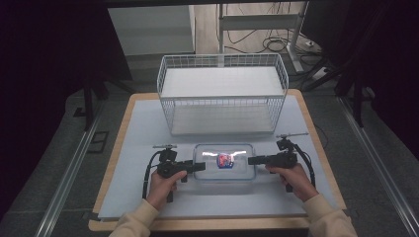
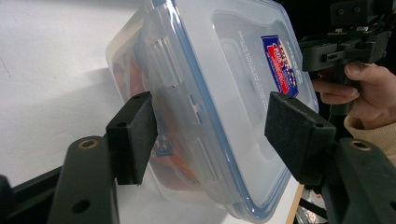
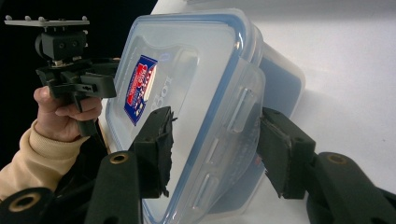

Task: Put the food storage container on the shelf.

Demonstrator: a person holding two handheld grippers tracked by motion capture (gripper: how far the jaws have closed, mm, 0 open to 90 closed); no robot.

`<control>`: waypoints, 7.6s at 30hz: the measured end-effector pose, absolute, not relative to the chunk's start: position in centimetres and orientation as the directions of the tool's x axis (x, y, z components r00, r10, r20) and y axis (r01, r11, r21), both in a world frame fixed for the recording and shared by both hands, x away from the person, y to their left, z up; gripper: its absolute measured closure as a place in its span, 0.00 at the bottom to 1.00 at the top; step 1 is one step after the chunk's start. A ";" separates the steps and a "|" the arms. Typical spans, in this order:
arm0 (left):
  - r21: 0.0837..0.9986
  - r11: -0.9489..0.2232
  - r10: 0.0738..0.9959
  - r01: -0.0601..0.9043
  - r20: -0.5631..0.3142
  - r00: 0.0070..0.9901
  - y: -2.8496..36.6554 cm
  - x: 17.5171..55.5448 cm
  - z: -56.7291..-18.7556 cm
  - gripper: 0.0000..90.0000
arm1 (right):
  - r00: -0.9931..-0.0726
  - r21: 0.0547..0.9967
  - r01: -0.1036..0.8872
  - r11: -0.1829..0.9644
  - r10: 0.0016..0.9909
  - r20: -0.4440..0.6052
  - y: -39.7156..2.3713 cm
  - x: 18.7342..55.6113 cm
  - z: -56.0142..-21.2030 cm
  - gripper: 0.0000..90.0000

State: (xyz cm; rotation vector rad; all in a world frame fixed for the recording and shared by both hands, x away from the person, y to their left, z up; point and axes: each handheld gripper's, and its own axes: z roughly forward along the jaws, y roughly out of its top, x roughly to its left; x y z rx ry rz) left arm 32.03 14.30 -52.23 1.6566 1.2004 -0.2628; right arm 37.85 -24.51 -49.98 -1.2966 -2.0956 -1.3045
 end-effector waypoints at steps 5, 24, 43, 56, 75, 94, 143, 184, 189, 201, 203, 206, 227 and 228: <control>0.610 0.038 0.577 0.792 -0.660 0.481 14.3 31.7 -52.2 0.41 | -0.526 0.532 0.833 0.152 0.515 0.676 -24.5 37.6 -49.9 0.54; 0.666 0.049 0.600 0.744 -0.616 0.511 14.4 29.5 -51.7 0.50 | -0.605 0.627 0.764 0.152 0.507 0.614 -24.8 35.3 -49.2 0.59; 0.696 0.074 0.643 0.715 -0.581 0.499 14.0 28.8 -50.6 0.53 | -0.610 0.649 0.751 0.125 0.508 0.608 -24.7 35.1 -48.8 0.60; 0.726 0.051 0.631 0.686 -0.555 0.541 13.9 29.3 -48.9 0.53 | -0.645 0.696 0.708 0.118 0.508 0.570 -25.1 34.9 -46.9 0.60; 0.758 0.072 0.624 0.648 -0.541 0.564 14.1 30.4 -45.4 0.53 | -0.690 0.753 0.646 0.125 0.516 0.507 -24.7 35.5 -42.8 0.60; 0.820 0.041 0.617 0.571 -0.470 0.630 14.4 32.7 -39.6 0.54 | -0.729 0.819 0.568 0.087 0.516 0.451 -24.8 36.8 -37.6 0.60; 0.847 0.078 0.641 0.526 -0.447 0.624 16.0 42.0 -30.9 0.53 | -0.739 0.842 0.536 0.061 0.516 0.433 -22.8 46.4 -28.9 0.59; 0.717 0.234 0.608 0.657 -0.635 0.476 16.0 49.3 -33.0 0.49 | -0.560 0.741 0.670 -0.048 0.622 0.547 -21.6 53.6 -29.9 0.53; 0.718 0.264 0.647 0.643 -0.627 0.434 15.8 50.1 -33.6 0.54 | -0.509 0.726 0.686 -0.047 0.682 0.525 -21.2 54.0 -30.3 0.53; 0.734 0.280 0.646 0.618 -0.620 0.445 16.5 49.8 -33.5 0.42 | -0.512 0.767 0.636 -0.082 0.699 0.499 -21.6 53.2 -30.2 0.42; 0.755 0.264 0.662 0.600 -0.595 0.457 16.6 49.3 -33.3 0.42 | -0.532 0.777 0.625 -0.073 0.689 0.492 -21.8 52.6 -30.1 0.41; 0.778 0.234 0.682 0.583 -0.558 0.472 17.0 48.4 -33.1 0.41 | -0.575 0.802 0.595 -0.053 0.669 0.471 -22.1 51.4 -29.9 0.41; 0.852 0.065 0.701 0.520 -0.409 0.584 16.6 37.4 -37.3 0.38 | -0.740 0.873 0.485 0.055 0.559 0.375 -24.0 42.2 -34.3 0.38; 0.853 0.052 0.701 0.519 -0.401 0.589 16.4 36.8 -37.7 0.38 | -0.744 0.872 0.484 0.064 0.555 0.372 -24.1 41.7 -34.7 0.38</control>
